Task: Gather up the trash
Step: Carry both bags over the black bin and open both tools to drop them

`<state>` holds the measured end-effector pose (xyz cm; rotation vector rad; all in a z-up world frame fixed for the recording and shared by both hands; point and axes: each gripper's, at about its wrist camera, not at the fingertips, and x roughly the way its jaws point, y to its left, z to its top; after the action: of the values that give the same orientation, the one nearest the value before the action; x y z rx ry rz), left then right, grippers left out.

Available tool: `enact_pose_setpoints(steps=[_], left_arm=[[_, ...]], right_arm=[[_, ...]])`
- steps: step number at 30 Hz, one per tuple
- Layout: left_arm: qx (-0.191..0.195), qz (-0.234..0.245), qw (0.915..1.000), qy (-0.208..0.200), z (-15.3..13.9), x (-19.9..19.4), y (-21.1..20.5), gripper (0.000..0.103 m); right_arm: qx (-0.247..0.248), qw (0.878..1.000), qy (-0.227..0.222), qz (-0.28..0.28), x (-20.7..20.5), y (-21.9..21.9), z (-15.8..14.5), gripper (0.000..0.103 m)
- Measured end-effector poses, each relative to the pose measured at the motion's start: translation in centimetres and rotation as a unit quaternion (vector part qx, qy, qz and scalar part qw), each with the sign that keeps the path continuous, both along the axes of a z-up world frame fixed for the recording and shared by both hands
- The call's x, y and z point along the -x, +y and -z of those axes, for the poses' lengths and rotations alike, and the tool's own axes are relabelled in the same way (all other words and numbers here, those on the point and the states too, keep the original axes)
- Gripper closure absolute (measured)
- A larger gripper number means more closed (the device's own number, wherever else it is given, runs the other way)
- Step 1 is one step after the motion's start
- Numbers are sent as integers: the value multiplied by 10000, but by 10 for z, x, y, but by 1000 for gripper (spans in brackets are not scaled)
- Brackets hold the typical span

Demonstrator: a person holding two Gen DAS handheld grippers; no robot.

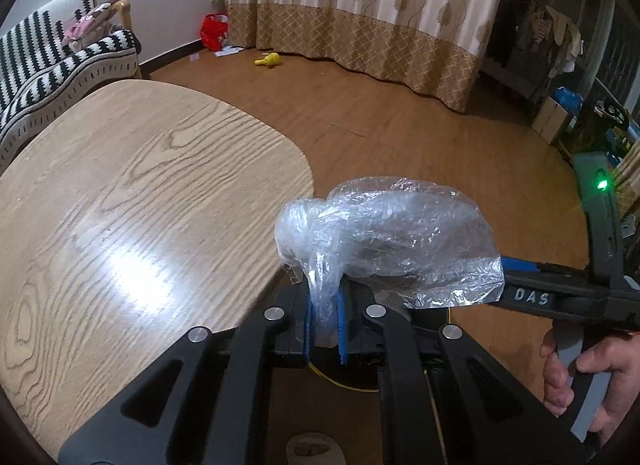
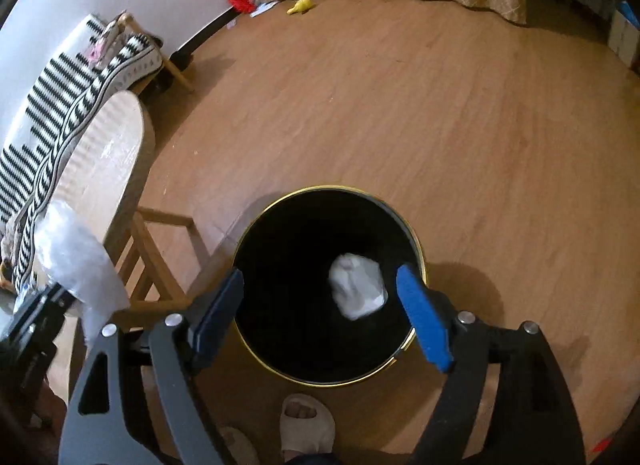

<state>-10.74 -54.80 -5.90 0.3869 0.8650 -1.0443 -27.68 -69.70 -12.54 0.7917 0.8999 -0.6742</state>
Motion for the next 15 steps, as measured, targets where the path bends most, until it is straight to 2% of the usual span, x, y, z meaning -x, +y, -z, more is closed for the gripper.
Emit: enact_pose_setpoints(steps=[2, 6, 12, 13, 15], left_arm=[[-16, 69, 9999, 72, 4, 3, -5, 95], [-51, 243, 9996, 135, 13, 14, -18, 94], [-115, 482, 9983, 298, 29, 24, -38, 94], [-150, 542, 9979, 318, 33, 25, -42, 92], [-225, 608, 9973, 358, 40, 27, -46, 78]], right_arm=[[69, 9997, -62, 223, 8, -5, -5, 20], [90, 9959, -291, 848, 35, -17, -15, 19], [129, 9895, -406, 1380, 65, -26, -20, 19], [119, 9888, -423, 1423, 69, -27, -20, 19], [98, 9883, -444, 1453, 72, -28, -20, 19]])
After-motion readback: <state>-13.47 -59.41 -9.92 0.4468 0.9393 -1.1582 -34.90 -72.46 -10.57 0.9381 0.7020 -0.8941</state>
